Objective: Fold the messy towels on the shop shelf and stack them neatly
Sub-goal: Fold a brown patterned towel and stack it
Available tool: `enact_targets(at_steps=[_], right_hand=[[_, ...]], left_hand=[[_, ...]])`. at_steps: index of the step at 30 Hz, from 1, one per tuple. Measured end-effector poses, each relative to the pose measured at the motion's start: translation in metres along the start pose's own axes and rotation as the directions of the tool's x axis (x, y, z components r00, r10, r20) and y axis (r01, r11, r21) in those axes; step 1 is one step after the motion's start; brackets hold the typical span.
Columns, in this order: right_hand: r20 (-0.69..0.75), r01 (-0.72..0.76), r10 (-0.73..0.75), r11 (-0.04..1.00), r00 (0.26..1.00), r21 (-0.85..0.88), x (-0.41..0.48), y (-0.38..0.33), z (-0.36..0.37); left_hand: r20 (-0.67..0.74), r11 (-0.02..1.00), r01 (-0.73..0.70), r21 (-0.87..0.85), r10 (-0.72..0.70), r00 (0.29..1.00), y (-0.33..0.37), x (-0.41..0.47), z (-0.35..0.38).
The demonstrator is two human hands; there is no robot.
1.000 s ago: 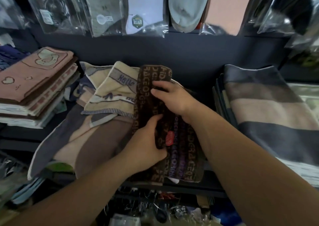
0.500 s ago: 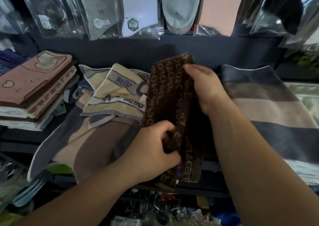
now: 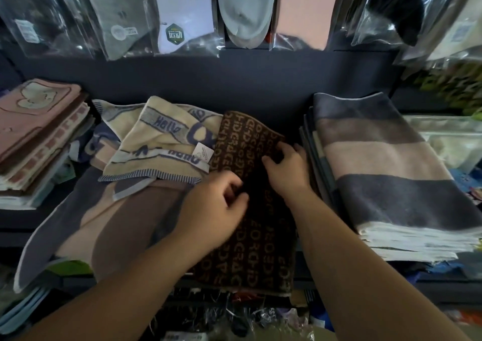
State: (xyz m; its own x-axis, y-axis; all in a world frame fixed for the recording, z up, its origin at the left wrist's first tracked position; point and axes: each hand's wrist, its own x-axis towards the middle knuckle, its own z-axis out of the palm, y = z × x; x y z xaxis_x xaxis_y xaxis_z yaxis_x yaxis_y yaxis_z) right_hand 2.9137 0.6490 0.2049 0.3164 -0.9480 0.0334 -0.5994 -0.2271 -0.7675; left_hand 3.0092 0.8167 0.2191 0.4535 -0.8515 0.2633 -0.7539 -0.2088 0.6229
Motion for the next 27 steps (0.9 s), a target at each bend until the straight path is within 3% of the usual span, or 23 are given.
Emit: enact_targets(at_steps=[1, 3, 7, 13, 18, 21, 24, 27], right_hand=[[-0.001, 0.050, -0.050, 0.993, 0.999, -0.108, -0.008, 0.000, 0.000], [0.086, 0.154, -0.134, 0.943, 0.987, -0.296, -0.022, 0.000, 0.003], [0.321, 0.263, -0.118, 0.848, 0.940, -0.460, -0.038, 0.001, 0.013], [0.338, 0.336, -0.198, 0.842, 0.920, -0.422, -0.047, 0.005, 0.016], [0.192, 0.314, -0.265, 0.901, 0.945, -0.301, -0.052, -0.007, 0.002], [0.257, 0.239, -0.187, 0.952, 0.948, -0.189, -0.046, -0.011, 0.001], [0.354, 0.259, -0.181, 0.947, 0.918, -0.187, -0.044, -0.008, 0.012], [0.293, 0.260, -0.198, 0.946, 0.936, -0.193, -0.042, -0.004, 0.021]], left_hand=[[-0.099, 0.999, 0.017, 0.031, -0.013, 0.995, -0.007, 0.006, -0.003], [-0.146, 0.993, 0.106, 0.041, -0.100, 0.984, -0.020, 0.020, -0.006], [0.001, 0.964, 0.261, 0.046, -0.262, 0.965, -0.031, 0.049, -0.001], [0.037, 0.964, 0.260, 0.052, -0.262, 0.964, -0.020, 0.076, 0.002], [-0.035, 0.947, 0.272, -0.170, -0.282, 0.959, -0.017, 0.059, -0.027], [-0.089, 0.914, 0.313, -0.257, -0.345, 0.935, -0.030, 0.031, -0.050], [0.003, 0.856, 0.455, -0.246, -0.469, 0.883, -0.057, 0.010, -0.058], [0.106, 0.820, 0.515, -0.248, -0.506, 0.856, -0.069, 0.008, -0.060]])
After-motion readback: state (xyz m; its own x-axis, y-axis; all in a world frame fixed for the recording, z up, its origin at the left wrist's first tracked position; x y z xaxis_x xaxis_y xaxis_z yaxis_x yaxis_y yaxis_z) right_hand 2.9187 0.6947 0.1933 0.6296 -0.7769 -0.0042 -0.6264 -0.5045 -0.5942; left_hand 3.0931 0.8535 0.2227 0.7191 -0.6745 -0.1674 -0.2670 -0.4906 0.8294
